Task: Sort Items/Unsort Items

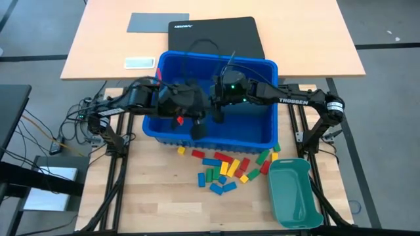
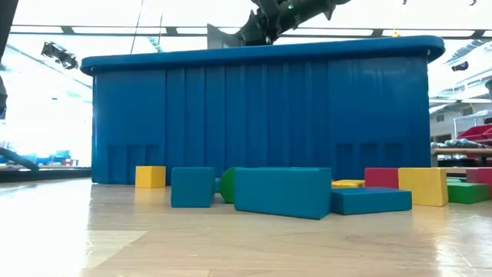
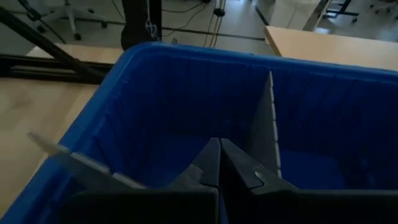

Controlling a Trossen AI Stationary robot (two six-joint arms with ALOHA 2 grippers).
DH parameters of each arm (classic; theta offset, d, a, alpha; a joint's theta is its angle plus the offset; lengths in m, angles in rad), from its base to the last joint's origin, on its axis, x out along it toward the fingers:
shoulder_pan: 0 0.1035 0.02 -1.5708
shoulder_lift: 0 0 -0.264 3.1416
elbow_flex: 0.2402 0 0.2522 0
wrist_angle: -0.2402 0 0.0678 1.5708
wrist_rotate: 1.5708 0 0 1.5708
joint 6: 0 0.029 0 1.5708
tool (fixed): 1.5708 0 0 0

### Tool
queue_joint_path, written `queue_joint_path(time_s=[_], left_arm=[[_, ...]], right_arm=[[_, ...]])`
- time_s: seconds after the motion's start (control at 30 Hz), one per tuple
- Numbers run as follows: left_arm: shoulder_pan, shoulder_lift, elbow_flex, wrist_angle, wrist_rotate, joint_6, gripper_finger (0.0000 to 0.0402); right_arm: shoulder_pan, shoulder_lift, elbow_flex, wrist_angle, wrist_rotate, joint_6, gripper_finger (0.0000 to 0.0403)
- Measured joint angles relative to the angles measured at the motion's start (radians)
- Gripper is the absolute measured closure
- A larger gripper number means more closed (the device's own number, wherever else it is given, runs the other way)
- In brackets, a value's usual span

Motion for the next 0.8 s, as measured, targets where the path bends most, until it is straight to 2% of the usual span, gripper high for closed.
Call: queue_joint_path(time_s=[0.17, 0.37, 0.5, 0.6, 0.8], left_arm=[[0.007, -0.079, -0.223, 0.176, 0.012, 0.020, 0.0401], [0.032, -0.249, -0.571, 0.539, 0.134, 0.049, 0.0401], [0.065, -0.354, -0.754, 0.698, 0.141, 0.021, 0.0401], [0.075, -0.392, -0.827, 0.728, 0.142, 0.009, 0.0401], [0.075, -0.413, -0.823, 0.739, 0.143, 0.045, 0.0401]], right_arm=[[0.002, 0.003, -0.037, -0.004, -0.019, -0.002, 0.0403], [-0.021, 0.003, -0.113, 0.039, -0.020, -0.017, 0.0403], [-0.019, -0.004, -0.123, 0.082, -0.007, -0.025, 0.0403], [-0.021, -0.025, -0.127, 0.101, 0.014, -0.025, 0.0402], [-0.031, -0.102, -0.108, 0.132, 0.066, -0.024, 0.0394]])
